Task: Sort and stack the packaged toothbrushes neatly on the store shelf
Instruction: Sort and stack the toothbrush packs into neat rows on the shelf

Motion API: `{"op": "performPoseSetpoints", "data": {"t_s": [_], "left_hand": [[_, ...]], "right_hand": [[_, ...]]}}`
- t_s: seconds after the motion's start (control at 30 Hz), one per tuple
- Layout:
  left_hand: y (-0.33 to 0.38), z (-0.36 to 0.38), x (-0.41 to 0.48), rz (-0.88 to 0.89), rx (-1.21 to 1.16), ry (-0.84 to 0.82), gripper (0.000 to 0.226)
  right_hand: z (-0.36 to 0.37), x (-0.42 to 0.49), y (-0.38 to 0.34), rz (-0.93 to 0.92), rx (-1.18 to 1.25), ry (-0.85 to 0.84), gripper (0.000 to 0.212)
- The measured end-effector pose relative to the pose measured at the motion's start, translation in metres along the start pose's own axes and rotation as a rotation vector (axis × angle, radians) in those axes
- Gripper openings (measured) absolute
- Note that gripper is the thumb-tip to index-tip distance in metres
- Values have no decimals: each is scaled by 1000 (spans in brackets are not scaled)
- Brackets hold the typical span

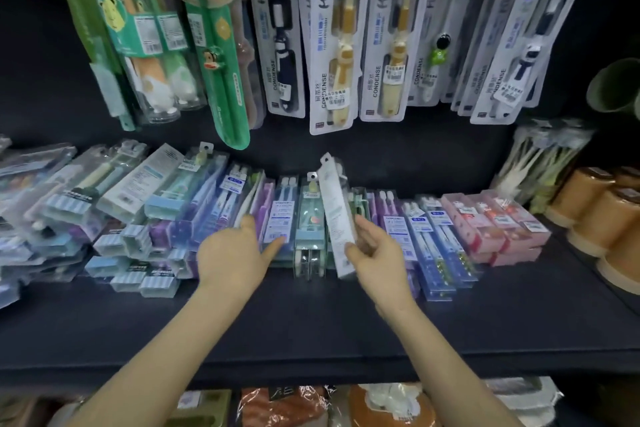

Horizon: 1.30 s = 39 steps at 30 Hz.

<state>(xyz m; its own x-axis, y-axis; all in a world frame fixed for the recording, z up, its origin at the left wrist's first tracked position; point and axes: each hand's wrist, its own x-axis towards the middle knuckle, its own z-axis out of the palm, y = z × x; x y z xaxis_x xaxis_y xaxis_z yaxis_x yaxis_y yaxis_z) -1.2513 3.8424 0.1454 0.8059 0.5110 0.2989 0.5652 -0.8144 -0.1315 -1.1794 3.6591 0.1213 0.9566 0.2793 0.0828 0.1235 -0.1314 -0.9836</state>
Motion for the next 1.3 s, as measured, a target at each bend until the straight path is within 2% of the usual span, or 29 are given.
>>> {"op": "performPoseSetpoints", "data": {"t_s": [0.07,0.13,0.2,0.23,0.27,0.3,0.37,0.43,0.53,0.6,0.67,0.73,0.8,0.9,1.03,1.1,1.2,1.3], "left_hand": [[-4,-8,-11,26,-143,93,65],[-3,-20,-25,15,-625,50,64],[4,-34,-38,-122,-1329,-241,73],[7,-38,-45,-209,-1601,-371,77],[10,-39,-51,-275,-1729,-450,79],[12,-38,-56,-315,-1755,-472,81],[8,-31,-67,-340,-1633,-410,89],[-4,-15,-75,-278,-1380,-301,89],[-19,8,-84,-5,-1002,-202,63],[-21,20,-85,194,-870,-246,48],[-21,27,-87,280,-843,-316,41],[-22,30,-86,296,-871,-324,38],[-26,31,-82,309,-893,-321,37],[-35,31,-76,356,-879,-332,36],[-48,30,-71,386,-823,-318,37],[-52,30,-70,388,-769,-294,38],[-50,27,-65,371,-780,-196,33],[-39,17,-60,362,-845,-103,25]], "right_hand": [[-24,-11,-3,-92,-120,1,52],[-49,-28,-7,-172,-204,-53,54],[-68,-49,-9,-240,-255,-113,60],[-74,-59,-7,-259,-277,-145,62],[-79,-67,-4,-273,-299,-180,64],[-82,-73,-1,-283,-327,-218,65],[-84,-77,5,-313,-417,-268,66],[-81,-74,11,-376,-522,-287,63],[-64,-70,20,-383,-630,-428,54],[-55,-67,26,-332,-649,-524,47],[-51,-65,29,-299,-607,-542,41],[-53,-63,29,-243,-518,-458,35],[-53,-57,28,-182,-442,-275,28],[-43,-42,21,-139,-488,-46,28],[-15,-17,14,-99,-627,0,60],[-1,-6,14,-98,-757,33,69],[11,4,15,-86,-1026,122,67],[13,5,21,-133,-1220,137,57]]}}
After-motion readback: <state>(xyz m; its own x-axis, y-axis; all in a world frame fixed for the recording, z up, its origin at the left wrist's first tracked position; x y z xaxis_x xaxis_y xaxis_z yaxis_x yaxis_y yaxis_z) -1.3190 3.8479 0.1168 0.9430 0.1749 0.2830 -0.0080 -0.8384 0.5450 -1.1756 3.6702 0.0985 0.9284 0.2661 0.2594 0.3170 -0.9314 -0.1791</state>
